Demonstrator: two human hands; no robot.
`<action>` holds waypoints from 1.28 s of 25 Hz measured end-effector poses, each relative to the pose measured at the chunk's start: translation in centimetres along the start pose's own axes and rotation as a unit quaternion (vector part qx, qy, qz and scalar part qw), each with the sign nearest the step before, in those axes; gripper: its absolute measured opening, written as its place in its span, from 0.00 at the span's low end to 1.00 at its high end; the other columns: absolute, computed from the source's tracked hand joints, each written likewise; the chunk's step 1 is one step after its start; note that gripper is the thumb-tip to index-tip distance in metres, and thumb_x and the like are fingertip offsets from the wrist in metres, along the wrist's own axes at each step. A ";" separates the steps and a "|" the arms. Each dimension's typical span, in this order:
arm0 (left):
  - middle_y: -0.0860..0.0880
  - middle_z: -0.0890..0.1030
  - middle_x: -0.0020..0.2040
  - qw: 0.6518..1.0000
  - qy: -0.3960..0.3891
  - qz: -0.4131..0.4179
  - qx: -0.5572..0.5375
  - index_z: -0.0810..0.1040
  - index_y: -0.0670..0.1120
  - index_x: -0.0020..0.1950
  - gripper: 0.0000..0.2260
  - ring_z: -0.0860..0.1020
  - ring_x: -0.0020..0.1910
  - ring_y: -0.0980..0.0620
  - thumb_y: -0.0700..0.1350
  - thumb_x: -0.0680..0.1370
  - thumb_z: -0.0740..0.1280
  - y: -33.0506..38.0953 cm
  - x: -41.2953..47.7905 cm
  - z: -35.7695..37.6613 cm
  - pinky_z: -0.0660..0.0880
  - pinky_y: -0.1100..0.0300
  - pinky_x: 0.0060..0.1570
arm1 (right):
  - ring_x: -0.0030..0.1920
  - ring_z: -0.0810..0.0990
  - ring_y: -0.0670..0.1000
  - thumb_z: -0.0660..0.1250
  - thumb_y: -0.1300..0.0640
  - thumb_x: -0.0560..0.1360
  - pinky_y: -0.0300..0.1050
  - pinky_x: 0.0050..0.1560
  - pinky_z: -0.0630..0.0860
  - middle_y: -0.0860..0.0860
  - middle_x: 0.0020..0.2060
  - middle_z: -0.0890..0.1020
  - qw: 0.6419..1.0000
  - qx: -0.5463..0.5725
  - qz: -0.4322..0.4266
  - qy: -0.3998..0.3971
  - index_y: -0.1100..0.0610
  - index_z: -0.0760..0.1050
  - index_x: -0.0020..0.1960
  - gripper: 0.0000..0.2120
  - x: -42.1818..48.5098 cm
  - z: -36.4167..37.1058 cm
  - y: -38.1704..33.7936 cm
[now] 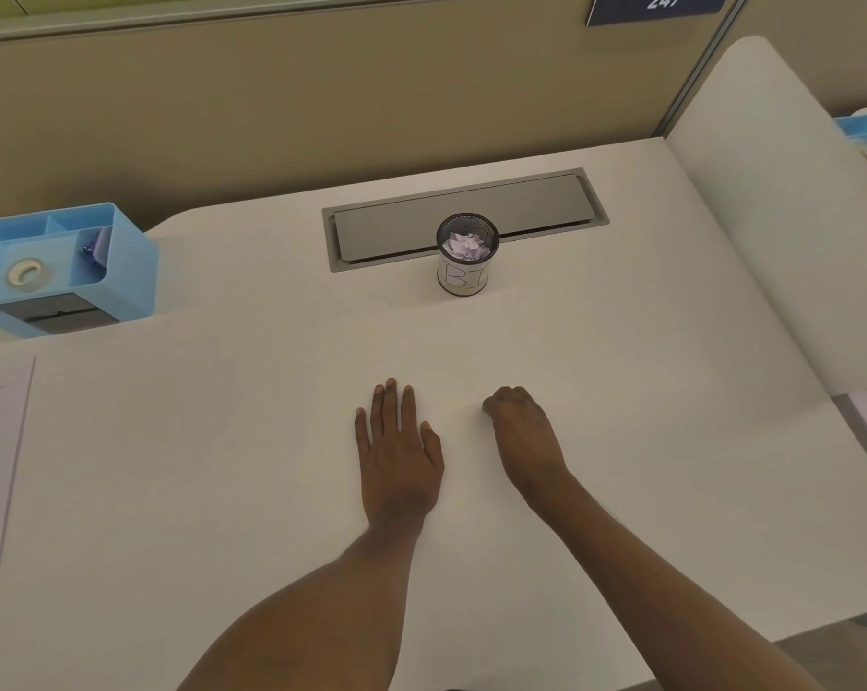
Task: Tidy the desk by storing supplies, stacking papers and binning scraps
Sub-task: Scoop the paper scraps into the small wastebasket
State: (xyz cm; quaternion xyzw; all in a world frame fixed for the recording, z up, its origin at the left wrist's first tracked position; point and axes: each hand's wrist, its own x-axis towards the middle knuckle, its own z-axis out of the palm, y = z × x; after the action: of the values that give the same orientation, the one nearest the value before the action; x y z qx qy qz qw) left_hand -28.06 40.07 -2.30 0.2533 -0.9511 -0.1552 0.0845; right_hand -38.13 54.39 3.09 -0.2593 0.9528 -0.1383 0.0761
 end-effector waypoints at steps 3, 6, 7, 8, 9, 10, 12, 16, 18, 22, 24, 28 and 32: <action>0.44 0.62 0.86 1.000 0.006 0.001 -0.006 0.65 0.43 0.83 0.25 0.57 0.86 0.46 0.49 0.87 0.55 0.1 -0.1 0.0 0.54 0.41 0.85 | 0.45 0.82 0.52 0.67 0.67 0.75 0.45 0.45 0.78 0.52 0.41 0.85 0.985 0.157 0.072 0.026 0.60 0.83 0.44 0.08 3.0 -0.9 1.2; 0.44 0.62 0.86 1.000 0.011 0.005 -0.013 0.65 0.43 0.84 0.25 0.57 0.86 0.46 0.49 0.87 0.56 0.0 -0.1 0.0 0.54 0.41 0.84 | 0.39 0.84 0.43 0.75 0.66 0.70 0.39 0.45 0.79 0.49 0.38 0.88 0.890 0.410 0.192 0.045 0.56 0.87 0.41 0.06 6.6 -3.3 1.3; 0.44 0.62 0.86 1.000 0.010 0.005 -0.013 0.65 0.44 0.84 0.25 0.56 0.86 0.46 0.48 0.87 0.56 0.0 -0.1 0.0 0.54 0.41 0.85 | 0.38 0.83 0.43 0.76 0.67 0.70 0.38 0.45 0.78 0.51 0.37 0.87 0.855 0.474 0.204 0.054 0.56 0.87 0.42 0.07 8.0 -4.4 1.0; 0.44 0.62 0.86 1.000 0.007 0.005 -0.012 0.65 0.44 0.84 0.25 0.56 0.86 0.46 0.48 0.87 0.56 0.1 -0.1 0.0 0.54 0.41 0.85 | 0.37 0.82 0.44 0.76 0.68 0.69 0.38 0.46 0.78 0.53 0.37 0.87 0.831 0.514 0.199 0.073 0.57 0.87 0.43 0.07 9.5 -5.5 0.5; 0.44 0.62 0.86 1.000 0.005 0.004 -0.011 0.65 0.44 0.84 0.25 0.56 0.86 0.46 0.48 0.87 0.57 0.1 -0.1 0.0 0.54 0.41 0.84 | 0.37 0.82 0.45 0.76 0.67 0.70 0.38 0.46 0.78 0.54 0.38 0.87 0.822 0.529 0.187 0.096 0.57 0.86 0.44 0.07 11.1 -6.6 0.0; 0.44 0.62 0.86 1.000 0.004 0.004 -0.011 0.65 0.44 0.83 0.25 0.57 0.86 0.45 0.48 0.86 0.57 0.1 -0.1 0.0 0.54 0.41 0.84 | 0.37 0.83 0.45 0.76 0.66 0.70 0.37 0.45 0.79 0.53 0.39 0.87 0.827 0.521 0.174 0.121 0.56 0.87 0.45 0.07 12.7 -7.8 -0.5; 0.44 0.62 0.86 1.000 0.002 0.003 -0.010 0.65 0.44 0.83 0.25 0.57 0.86 0.46 0.48 0.86 0.57 0.1 0.0 0.0 0.55 0.41 0.84 | 0.38 0.84 0.44 0.76 0.62 0.71 0.34 0.44 0.79 0.50 0.39 0.88 0.860 0.461 0.143 0.166 0.54 0.87 0.45 0.05 15.8 -9.7 -1.3; 0.44 0.61 0.86 1.000 -0.006 0.004 -0.004 0.65 0.44 0.84 0.25 0.56 0.86 0.46 0.49 0.86 0.56 0.1 0.0 0.0 0.54 0.41 0.84 | 0.38 0.83 0.48 0.71 0.66 0.72 0.31 0.39 0.76 0.54 0.40 0.87 0.931 0.312 0.066 0.180 0.60 0.87 0.44 0.06 19.9 -10.7 -1.8; 0.45 0.60 0.86 1.000 -0.009 0.003 -0.002 0.64 0.44 0.84 0.25 0.56 0.86 0.46 0.49 0.86 0.55 0.1 0.1 -0.1 0.54 0.41 0.84 | 0.39 0.83 0.55 0.66 0.70 0.73 0.40 0.39 0.78 0.59 0.40 0.87 0.958 0.238 0.046 0.155 0.64 0.85 0.45 0.10 20.9 -10.3 -1.4; 0.44 0.61 0.86 1.000 -0.008 0.002 0.002 0.65 0.44 0.83 0.25 0.57 0.86 0.45 0.49 0.86 0.55 0.2 0.0 -0.2 0.56 0.40 0.84 | 0.35 0.71 0.51 0.58 0.71 0.68 0.44 0.35 0.66 0.63 0.37 0.82 0.967 0.171 0.026 0.187 0.66 0.80 0.39 0.11 21.5 -9.9 -1.2; 0.44 0.61 0.86 1.000 -0.010 0.003 0.005 0.65 0.44 0.84 0.25 0.57 0.86 0.46 0.49 0.86 0.55 0.2 0.1 -0.2 0.56 0.40 0.84 | 0.38 0.76 0.52 0.61 0.71 0.70 0.43 0.39 0.70 0.58 0.40 0.82 0.963 0.164 0.005 0.214 0.64 0.82 0.40 0.11 21.4 -10.3 -1.6; 0.44 0.61 0.86 1.000 -0.013 0.000 0.007 0.65 0.44 0.84 0.25 0.57 0.86 0.46 0.49 0.86 0.55 0.1 0.2 -0.2 0.56 0.41 0.84 | 0.44 0.82 0.58 0.62 0.69 0.74 0.50 0.45 0.78 0.58 0.43 0.85 0.969 0.154 -0.063 0.183 0.63 0.84 0.46 0.12 20.0 -11.1 -1.3; 0.44 0.61 0.86 1.000 -0.011 0.002 0.010 0.65 0.44 0.84 0.25 0.57 0.86 0.45 0.49 0.86 0.55 0.1 0.1 -0.3 0.54 0.41 0.84 | 0.43 0.81 0.51 0.66 0.64 0.76 0.45 0.48 0.80 0.52 0.46 0.83 0.938 0.254 -0.020 0.234 0.59 0.82 0.52 0.08 14.2 -8.7 1.2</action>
State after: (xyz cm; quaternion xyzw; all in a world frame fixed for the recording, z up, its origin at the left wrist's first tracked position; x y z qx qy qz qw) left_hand -28.11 40.07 -1.98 0.2501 -0.9541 -0.1482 0.0716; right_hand -52.71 49.96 9.96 -0.2110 0.8713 -0.4341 -0.0888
